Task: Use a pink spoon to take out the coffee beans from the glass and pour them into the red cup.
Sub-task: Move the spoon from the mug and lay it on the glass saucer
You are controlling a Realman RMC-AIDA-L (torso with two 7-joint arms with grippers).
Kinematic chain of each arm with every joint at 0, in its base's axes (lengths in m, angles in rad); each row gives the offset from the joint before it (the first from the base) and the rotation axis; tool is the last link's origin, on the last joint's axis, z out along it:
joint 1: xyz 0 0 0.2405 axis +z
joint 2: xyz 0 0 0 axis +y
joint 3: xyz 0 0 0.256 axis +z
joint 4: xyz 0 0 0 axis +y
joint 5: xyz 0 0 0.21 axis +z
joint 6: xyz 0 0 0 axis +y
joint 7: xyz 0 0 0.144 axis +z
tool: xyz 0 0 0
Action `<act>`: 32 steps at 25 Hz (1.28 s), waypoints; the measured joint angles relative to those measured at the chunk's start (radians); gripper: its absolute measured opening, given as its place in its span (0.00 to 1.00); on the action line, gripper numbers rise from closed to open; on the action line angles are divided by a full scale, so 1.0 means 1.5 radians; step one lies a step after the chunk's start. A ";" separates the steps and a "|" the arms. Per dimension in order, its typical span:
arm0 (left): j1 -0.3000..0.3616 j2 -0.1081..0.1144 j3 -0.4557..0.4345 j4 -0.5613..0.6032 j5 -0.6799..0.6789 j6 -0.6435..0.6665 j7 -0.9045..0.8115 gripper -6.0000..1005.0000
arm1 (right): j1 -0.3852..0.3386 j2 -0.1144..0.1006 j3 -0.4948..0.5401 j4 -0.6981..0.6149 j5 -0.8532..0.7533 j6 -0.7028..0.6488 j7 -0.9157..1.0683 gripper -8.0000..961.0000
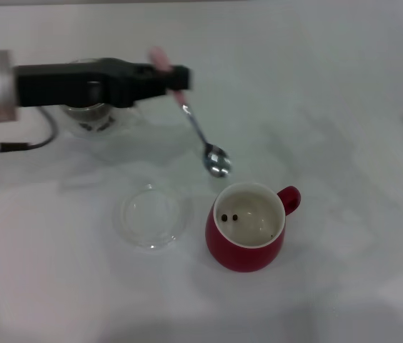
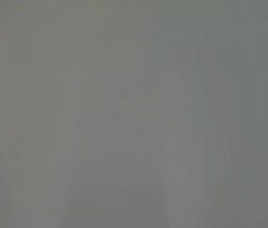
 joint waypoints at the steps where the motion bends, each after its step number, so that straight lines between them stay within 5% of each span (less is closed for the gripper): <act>1: 0.014 0.001 -0.021 0.003 -0.001 0.009 0.000 0.14 | 0.001 0.000 0.000 0.000 0.000 0.000 0.000 0.77; 11: 0.131 0.014 -0.106 -0.025 0.002 0.027 0.023 0.14 | 0.004 -0.005 0.007 -0.001 0.007 0.007 0.001 0.77; 21: 0.141 0.015 -0.130 -0.102 0.044 0.004 0.048 0.14 | 0.001 -0.002 0.008 -0.001 0.008 0.004 0.002 0.77; 32: 0.128 0.001 -0.136 -0.144 0.093 -0.064 0.059 0.14 | -0.014 0.003 0.008 -0.001 0.007 -0.005 0.002 0.77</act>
